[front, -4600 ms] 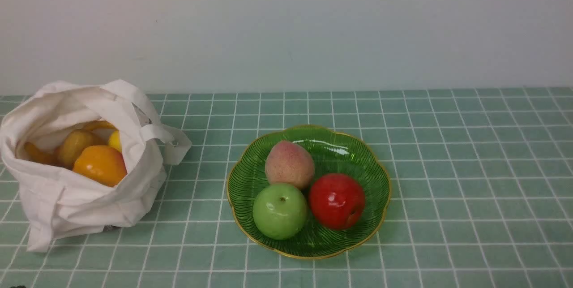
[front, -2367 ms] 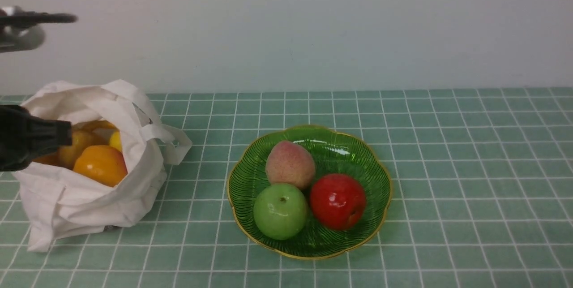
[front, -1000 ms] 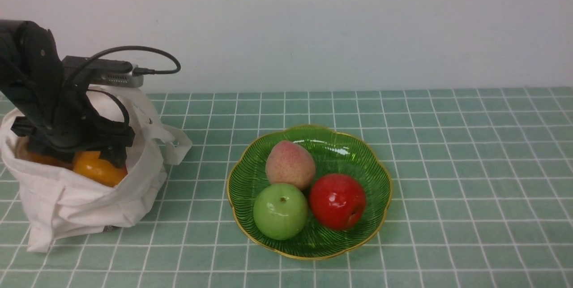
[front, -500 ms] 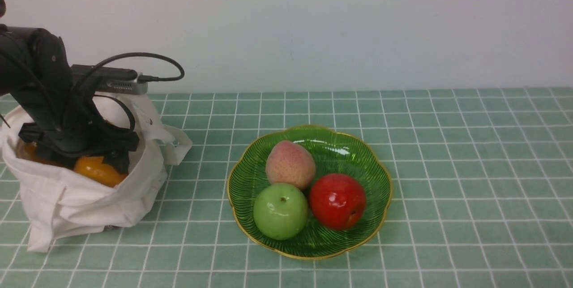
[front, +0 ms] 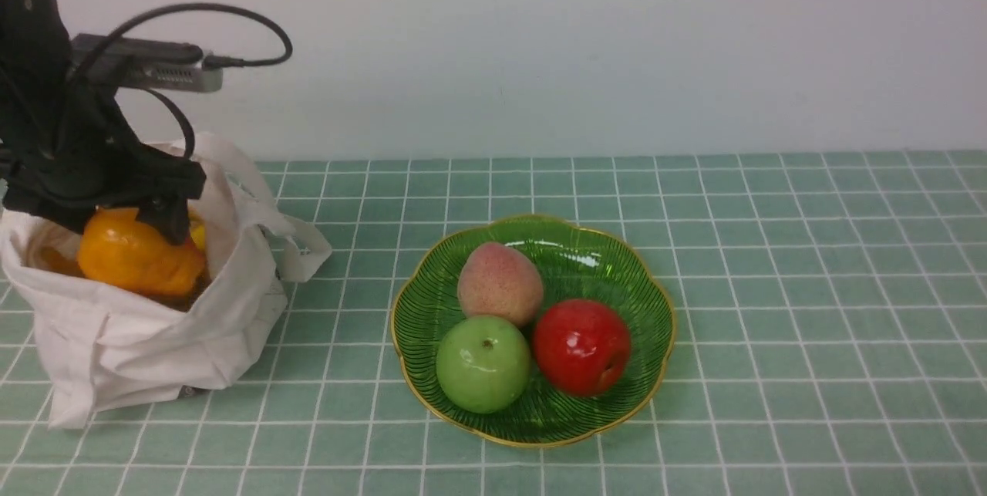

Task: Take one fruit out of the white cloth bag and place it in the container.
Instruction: 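Reach into the bag and grasp a fruit with the left gripper, then move the fruit from the bag onto the plate with the left gripper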

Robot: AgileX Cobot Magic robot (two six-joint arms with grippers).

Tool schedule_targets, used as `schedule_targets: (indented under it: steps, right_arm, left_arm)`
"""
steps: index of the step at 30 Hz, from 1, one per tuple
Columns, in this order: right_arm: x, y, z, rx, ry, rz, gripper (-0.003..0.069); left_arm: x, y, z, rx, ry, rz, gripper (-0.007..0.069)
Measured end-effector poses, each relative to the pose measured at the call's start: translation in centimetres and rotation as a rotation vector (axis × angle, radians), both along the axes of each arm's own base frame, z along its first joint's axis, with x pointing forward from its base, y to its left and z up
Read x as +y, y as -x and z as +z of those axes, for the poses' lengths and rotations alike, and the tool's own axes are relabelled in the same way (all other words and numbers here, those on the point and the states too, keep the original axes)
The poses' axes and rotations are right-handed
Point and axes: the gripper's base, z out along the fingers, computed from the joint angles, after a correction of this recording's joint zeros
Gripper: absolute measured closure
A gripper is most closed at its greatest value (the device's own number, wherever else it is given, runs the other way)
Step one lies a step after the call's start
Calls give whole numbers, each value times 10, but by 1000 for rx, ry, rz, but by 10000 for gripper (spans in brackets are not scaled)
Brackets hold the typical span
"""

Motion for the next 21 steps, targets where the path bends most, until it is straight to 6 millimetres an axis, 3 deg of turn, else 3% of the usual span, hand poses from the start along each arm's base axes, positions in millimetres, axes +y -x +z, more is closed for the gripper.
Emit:
schedule_targets:
  steps: [3,7,9,12,15,17,19,21]
  right_arm:
    - [0,0,0,0,0,0,674]
    - [0,0,0,0,0,0,674]
    - [0,0,0,0,0,0,674]
    - [0,0,0,0,0,0,674]
    - [0,0,0,0,0,0,674]
    - [0,0,0,0,0,0,674]
    - [0,0,0,0,0,0,674]
    - [0,0,0,0,0,0,674]
  left_arm:
    - [-8,9,16,-35,10,-23,52]
    - [-36,24,40,-104,38,-113,52]
    - [-67,35,53,-143,56,-215,52]
    - [-95,43,59,-166,71,-305,52]
    - [-139,51,60,-230,99,-444,53]
    - [-149,52,59,-244,107,-472,53]
    - [-180,52,55,-315,148,-551,53]
    - [-197,49,47,-339,166,-586,53]
